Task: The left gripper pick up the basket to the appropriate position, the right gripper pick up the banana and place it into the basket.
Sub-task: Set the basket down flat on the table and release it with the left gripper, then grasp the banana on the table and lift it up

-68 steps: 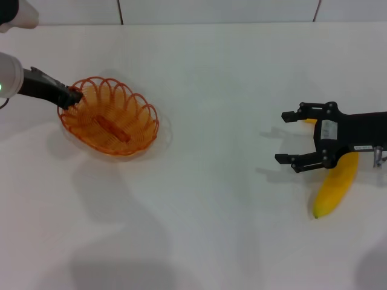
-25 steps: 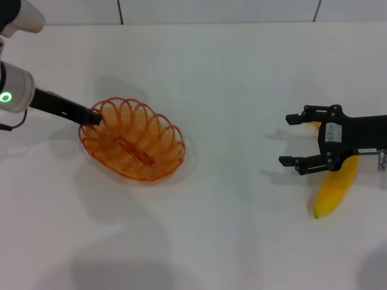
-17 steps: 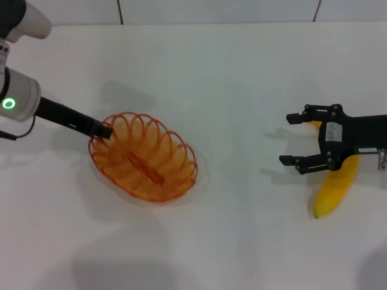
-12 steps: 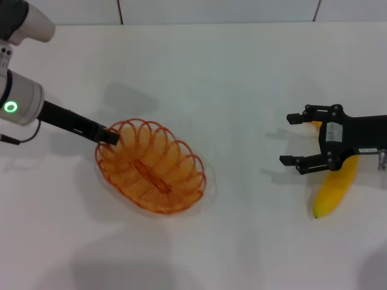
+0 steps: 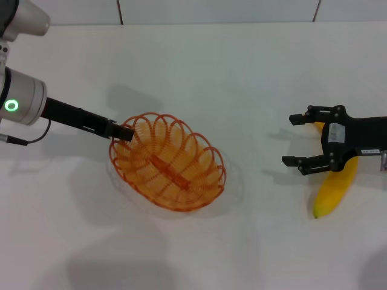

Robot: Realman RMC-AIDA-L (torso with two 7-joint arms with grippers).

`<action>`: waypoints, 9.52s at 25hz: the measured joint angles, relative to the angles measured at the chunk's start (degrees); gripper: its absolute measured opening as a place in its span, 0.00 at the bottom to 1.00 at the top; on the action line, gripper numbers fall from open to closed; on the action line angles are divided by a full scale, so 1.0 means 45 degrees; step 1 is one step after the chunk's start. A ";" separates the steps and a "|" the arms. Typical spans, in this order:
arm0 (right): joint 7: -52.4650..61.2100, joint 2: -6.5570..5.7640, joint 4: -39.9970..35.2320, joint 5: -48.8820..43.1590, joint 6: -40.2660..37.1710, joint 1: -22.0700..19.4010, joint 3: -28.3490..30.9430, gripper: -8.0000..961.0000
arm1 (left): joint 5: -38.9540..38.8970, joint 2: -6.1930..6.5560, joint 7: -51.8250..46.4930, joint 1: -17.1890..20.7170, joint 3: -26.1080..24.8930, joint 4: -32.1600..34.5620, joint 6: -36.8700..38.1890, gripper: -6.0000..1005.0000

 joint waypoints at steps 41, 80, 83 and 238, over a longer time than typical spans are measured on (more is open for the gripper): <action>-0.0062 0.0024 0.0129 0.0001 0.0130 0.0045 0.0000 0.92 | -0.1303 -0.0095 -0.4484 0.0638 0.0162 -0.1494 -0.1140 0.12; -0.0078 0.0031 0.0137 0.0001 0.0133 0.0108 0.0001 0.92 | -0.1429 -0.0108 -0.4724 0.0510 0.0102 -0.1966 -0.1200 0.17; -0.0081 0.0031 0.0137 0.0001 0.0133 0.0112 0.0001 0.92 | -0.1428 -0.0107 -0.4725 0.0505 0.0114 -0.1996 -0.1198 0.18; 1.1703 0.0321 -0.3650 -0.6542 -0.1100 0.2081 -0.1290 0.91 | -0.8357 -0.0103 1.5307 0.4763 -0.0052 -0.2950 -0.1823 0.62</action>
